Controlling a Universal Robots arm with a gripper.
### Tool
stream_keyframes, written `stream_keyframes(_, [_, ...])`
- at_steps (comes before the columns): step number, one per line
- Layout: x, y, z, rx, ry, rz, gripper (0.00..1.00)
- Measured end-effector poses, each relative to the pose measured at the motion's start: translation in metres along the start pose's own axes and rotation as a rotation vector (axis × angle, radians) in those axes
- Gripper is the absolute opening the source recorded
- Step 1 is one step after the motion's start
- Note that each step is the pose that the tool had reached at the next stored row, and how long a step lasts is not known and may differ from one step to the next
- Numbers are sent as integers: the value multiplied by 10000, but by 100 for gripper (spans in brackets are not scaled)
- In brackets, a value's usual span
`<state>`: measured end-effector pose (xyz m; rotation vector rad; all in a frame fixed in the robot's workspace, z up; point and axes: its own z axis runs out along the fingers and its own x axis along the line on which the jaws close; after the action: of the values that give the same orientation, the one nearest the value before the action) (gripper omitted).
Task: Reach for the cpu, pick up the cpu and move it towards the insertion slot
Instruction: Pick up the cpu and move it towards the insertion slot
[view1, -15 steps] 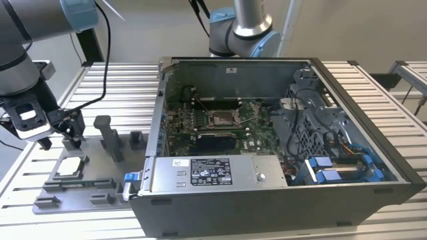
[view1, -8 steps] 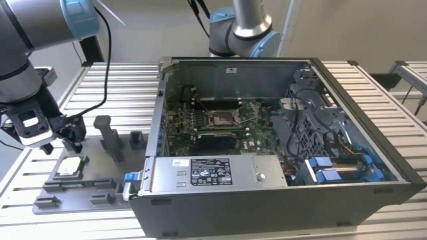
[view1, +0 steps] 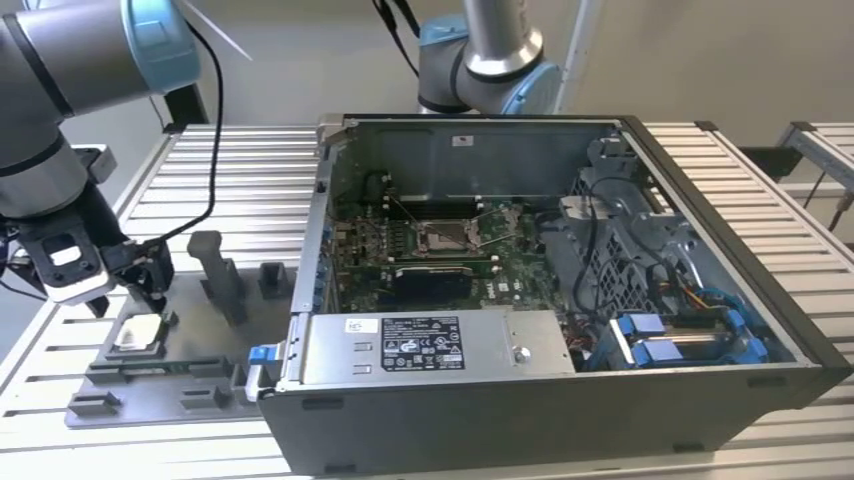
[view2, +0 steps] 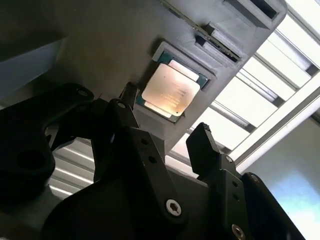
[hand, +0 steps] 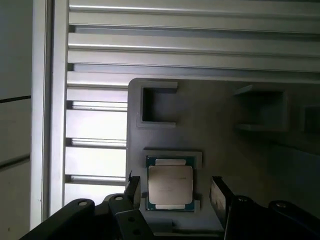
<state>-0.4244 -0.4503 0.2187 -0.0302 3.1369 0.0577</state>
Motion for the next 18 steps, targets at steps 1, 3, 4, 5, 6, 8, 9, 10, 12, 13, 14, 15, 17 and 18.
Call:
stream_keyframes(1, [3,-2,14,0,0,0,100])
stream_keyframes(3, [9,-6,41,1,0,0,100])
stream_keyframes(4, [12,-8,54,0,0,1,100])
stream_keyframes(5, [15,-10,66,1,1,0,100])
stream_keyframes(6, [18,-11,81,0,0,0,100])
stream_keyframes(8, [21,-15,110,0,0,0,100])
stream_keyframes(9, [22,-17,126,0,0,1,100])
stream_keyframes(10, [22,-23,141,0,0,1,100])
stream_keyframes(12, [23,-38,168,0,1,0,100])
stream_keyframes(13, [23,-48,182,0,-1,0,100])
stream_keyframes(14, [23,-58,194,0,-1,0,100])
stream_keyframes(15, [23,-66,205,0,0,0,100])
stream_keyframes(17, [23,-79,227,-1,-1,0,100])
stream_keyframes(18, [24,-82,239,0,-1,0,100])
